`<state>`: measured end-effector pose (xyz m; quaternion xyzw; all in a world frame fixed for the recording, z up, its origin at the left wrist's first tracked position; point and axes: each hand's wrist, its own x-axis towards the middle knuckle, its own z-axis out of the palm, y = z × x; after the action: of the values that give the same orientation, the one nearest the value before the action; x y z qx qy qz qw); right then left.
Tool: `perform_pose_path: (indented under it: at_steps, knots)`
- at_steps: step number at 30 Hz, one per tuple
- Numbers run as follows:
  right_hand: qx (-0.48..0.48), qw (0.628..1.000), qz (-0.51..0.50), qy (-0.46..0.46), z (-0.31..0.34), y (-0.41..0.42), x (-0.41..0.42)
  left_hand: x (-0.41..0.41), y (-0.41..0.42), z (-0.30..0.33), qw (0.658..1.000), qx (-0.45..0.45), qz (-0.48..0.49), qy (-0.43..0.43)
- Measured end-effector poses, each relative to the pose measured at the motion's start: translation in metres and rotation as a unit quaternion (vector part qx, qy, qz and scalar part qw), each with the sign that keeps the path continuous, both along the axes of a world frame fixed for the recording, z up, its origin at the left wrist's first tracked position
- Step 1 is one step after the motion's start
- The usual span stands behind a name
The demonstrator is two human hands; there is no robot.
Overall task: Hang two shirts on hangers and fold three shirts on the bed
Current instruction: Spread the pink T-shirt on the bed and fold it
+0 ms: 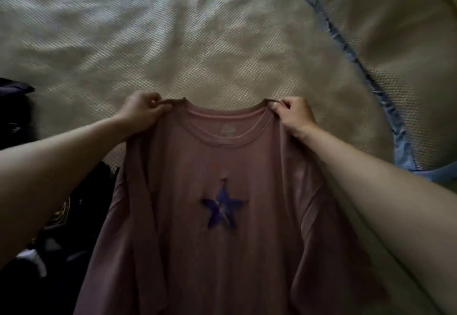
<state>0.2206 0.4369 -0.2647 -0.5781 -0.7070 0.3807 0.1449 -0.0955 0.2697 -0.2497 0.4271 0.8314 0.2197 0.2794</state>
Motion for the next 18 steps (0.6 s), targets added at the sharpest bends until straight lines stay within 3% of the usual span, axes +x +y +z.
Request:
perform_pose_path:
  at_steps: [3,8,10,12,14,16,18]
  knots:
    - [0.026,0.999,0.002,-0.023,-0.009,0.024,-0.021,-0.009,0.019,-0.006,0.999,-0.005,0.010,0.044]
    - [-0.015,1.000,0.005,0.003,-0.005,0.025,-0.011,0.019,0.018,-0.013,0.977,-0.062,0.047,0.198]
    - [-0.083,0.996,0.020,0.024,0.009,0.021,0.001,0.042,0.014,-0.007,0.945,-0.027,-0.006,0.325]
    - [-0.160,0.986,0.056,0.007,0.027,0.016,0.019,0.086,0.009,0.001,0.912,0.056,-0.137,0.382]
    - [-0.242,0.964,0.097,-0.058,0.042,0.011,0.044,0.153,-0.002,0.000,0.922,0.097,-0.229,0.295]
    - [-0.312,0.929,0.144,-0.137,0.052,0.002,0.073,0.216,-0.012,-0.011,0.942,0.059,-0.255,0.211]
    - [-0.371,0.895,0.172,-0.180,0.055,-0.009,0.102,0.254,-0.017,-0.024,0.946,0.006,-0.256,0.198]
